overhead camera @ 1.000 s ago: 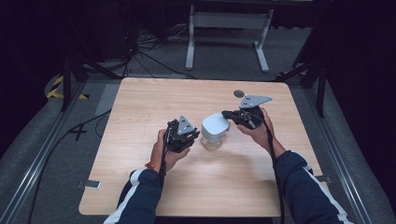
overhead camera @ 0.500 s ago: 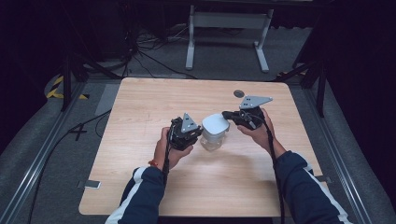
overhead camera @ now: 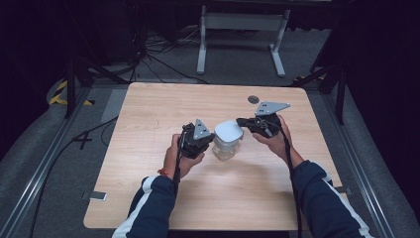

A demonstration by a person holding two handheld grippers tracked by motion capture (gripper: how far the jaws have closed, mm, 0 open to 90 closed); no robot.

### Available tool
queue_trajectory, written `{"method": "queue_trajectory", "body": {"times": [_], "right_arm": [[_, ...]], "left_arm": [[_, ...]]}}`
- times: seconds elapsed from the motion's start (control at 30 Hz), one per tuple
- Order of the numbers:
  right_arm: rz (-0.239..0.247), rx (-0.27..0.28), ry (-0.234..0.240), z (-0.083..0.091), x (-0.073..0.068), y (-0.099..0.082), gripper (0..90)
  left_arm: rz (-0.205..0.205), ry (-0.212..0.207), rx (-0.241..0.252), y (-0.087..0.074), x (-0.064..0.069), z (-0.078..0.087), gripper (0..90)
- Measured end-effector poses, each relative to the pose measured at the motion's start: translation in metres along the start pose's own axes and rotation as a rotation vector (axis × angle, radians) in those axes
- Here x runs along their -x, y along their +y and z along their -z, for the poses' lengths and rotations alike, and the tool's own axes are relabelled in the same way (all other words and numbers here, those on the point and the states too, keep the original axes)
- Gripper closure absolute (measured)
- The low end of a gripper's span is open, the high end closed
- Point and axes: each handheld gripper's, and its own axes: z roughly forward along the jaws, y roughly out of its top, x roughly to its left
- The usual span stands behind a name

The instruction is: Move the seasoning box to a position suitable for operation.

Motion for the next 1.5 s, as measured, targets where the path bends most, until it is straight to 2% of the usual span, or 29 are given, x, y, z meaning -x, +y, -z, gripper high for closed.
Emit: {"method": "queue_trajectory", "body": {"times": [0.3,0.6,0.8,1.0,1.13,1.23,1.37,1.5], "right_arm": [[-0.007,0.001,0.005,0.001,0.0,-0.001,90.0],[-0.012,-0.003,0.005,0.001,0.001,-0.002,90.0],[0.002,-0.004,0.004,0.001,-0.002,0.0,90.0],[-0.002,-0.005,0.004,0.001,0.0,-0.001,90.0],[-0.001,-0.009,0.002,0.002,0.001,-0.003,90.0],[-0.007,-0.011,-0.002,0.003,0.002,-0.004,90.0],[0.01,-0.026,-0.023,0.005,0.001,-0.005,90.0],[0.022,-0.034,-0.039,0.013,-0.001,-0.008,90.0]], "left_arm": [[0.002,-0.011,-0.014,0.001,0.0,-0.002,89.8],[-0.002,-0.002,-0.012,0.005,0.001,-0.005,89.5],[-0.013,0.0,-0.018,0.009,0.001,-0.004,89.7],[-0.03,0.002,-0.021,0.018,0.001,-0.003,89.6],[-0.022,-0.002,-0.01,0.021,0.002,-0.004,89.3],[-0.031,0.002,-0.008,0.025,0.002,-0.003,89.0],[-0.042,0.005,0.002,0.037,0.002,-0.005,89.1],[-0.07,0.001,0.002,0.048,0.003,-0.008,89.1]]}}
